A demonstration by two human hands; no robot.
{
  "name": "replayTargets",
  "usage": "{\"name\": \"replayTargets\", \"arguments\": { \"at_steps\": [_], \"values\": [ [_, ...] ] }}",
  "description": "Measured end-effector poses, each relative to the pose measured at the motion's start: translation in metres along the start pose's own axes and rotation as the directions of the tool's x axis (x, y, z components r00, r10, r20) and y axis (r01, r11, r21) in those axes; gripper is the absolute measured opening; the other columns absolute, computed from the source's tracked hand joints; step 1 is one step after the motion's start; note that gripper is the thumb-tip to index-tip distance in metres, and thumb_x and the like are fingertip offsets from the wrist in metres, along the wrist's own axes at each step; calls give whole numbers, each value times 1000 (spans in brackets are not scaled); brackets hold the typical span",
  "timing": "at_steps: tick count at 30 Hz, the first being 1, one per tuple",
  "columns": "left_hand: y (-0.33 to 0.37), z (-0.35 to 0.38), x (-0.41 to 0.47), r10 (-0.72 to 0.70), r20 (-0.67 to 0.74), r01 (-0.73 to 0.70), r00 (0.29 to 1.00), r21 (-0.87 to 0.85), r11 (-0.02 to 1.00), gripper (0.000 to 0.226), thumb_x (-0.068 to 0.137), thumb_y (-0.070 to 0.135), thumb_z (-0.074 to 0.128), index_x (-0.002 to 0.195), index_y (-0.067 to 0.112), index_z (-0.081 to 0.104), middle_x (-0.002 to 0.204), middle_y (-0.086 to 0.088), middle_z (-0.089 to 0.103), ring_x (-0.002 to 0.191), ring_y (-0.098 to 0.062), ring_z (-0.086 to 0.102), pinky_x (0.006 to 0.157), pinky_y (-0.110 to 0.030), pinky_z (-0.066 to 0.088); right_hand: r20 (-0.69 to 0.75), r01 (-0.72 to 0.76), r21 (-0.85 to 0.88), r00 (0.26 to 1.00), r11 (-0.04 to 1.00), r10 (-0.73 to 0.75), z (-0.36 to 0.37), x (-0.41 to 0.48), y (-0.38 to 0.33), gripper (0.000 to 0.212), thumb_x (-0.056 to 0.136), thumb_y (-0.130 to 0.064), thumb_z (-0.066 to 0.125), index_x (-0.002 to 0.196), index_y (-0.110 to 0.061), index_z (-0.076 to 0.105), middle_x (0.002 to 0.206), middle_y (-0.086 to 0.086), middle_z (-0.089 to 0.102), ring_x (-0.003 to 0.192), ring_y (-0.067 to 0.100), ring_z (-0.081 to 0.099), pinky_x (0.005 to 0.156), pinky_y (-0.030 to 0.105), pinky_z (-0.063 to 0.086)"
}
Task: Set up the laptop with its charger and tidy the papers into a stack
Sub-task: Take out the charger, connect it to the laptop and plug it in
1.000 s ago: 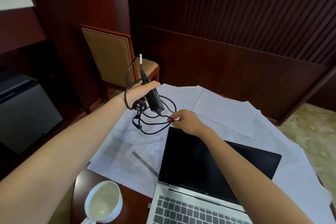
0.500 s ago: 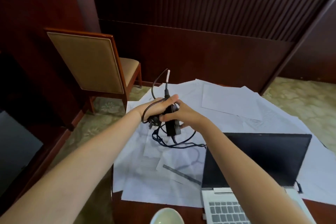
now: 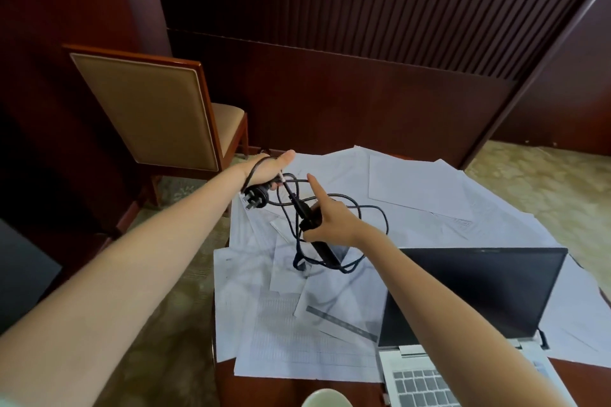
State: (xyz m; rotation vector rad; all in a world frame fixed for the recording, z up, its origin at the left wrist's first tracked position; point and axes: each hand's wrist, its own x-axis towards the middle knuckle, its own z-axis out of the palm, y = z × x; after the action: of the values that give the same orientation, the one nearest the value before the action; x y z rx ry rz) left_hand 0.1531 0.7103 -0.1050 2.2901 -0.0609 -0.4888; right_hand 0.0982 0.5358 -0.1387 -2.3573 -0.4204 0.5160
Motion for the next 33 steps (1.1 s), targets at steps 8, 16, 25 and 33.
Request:
{"name": "replayTargets", "arguments": {
  "at_steps": [8,16,25,33],
  "values": [
    [-38,-37,-3,-262,-169,226,950,-205,952,52,99,46,28,91,2,55,70,-6,51,40,-9,45,45,-16,36,-48,10,-61,999,998,-13,9,3,15,108,71,-8,73,148,-34,2,85,1,50,75,21,56,64,28,47],
    [-80,0,-5,-319,-23,266,948,-493,828,46,98,44,34,73,8,48,60,-5,40,24,-2,18,28,-10,14,-37,-22,-146,999,989,17,43,-2,31,41,72,-15,74,110,-12,60,95,1,40,85,16,43,64,18,36],
    [-91,43,-2,-274,247,348,929,-342,873,16,95,21,46,82,13,50,70,-3,52,30,-3,31,33,-13,24,-28,-91,-38,996,995,90,74,10,40,35,80,-10,63,114,-5,56,101,5,37,94,18,38,76,23,33],
    [-138,72,-14,-495,308,573,813,-270,774,16,99,19,40,98,8,51,73,-5,56,56,-15,51,40,-20,42,2,-128,-54,992,990,129,93,13,55,38,79,-12,66,115,-5,56,102,5,37,91,19,40,77,22,33]
  ]
}}
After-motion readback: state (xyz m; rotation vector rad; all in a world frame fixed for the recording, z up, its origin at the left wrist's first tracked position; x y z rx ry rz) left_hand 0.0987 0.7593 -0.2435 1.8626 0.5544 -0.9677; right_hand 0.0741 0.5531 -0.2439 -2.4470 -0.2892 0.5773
